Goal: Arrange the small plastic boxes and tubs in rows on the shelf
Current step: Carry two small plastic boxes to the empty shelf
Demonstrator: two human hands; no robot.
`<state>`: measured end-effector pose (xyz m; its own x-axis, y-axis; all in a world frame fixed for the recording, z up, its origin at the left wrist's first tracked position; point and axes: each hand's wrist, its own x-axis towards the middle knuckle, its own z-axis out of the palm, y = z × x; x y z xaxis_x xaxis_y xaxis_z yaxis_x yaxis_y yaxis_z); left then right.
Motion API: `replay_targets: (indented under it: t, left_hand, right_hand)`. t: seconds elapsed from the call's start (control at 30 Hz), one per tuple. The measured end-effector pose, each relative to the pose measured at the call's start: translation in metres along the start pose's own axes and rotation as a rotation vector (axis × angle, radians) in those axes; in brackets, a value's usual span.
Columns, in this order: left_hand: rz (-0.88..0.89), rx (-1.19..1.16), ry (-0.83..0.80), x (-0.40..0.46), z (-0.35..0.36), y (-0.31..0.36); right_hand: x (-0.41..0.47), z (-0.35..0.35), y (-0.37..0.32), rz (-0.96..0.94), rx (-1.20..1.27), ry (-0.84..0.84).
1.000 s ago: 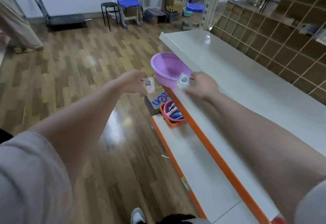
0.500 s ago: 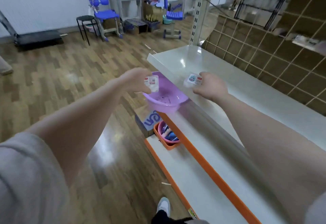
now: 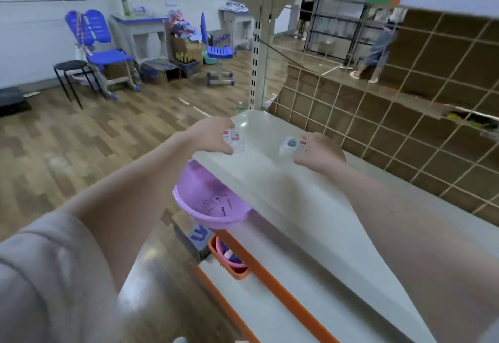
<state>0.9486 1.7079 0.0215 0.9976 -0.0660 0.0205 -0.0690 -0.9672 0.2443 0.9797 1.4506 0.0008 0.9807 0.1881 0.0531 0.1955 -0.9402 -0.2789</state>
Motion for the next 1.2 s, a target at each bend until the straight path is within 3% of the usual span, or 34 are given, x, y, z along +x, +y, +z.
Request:
replay_targets:
  t: [0.5, 0.83, 1.2]
  left_hand:
    - [0.259, -0.075, -0.227, 0.158, 0.015, -0.023]
    - [0.495, 0.049, -0.232, 0.214, 0.027, -0.023]
    - [0.588, 0.101, -0.284, 0.247, 0.057, -0.013]
  right_hand:
    - [0.052, 0.017, 0.002, 0.287, -0.022, 0.133]
    - [0.067, 0.037, -0.008, 0.484, 0.020, 0.143]
    - [0.047, 0.043, 0.010, 0.681, 0.039, 0.184]
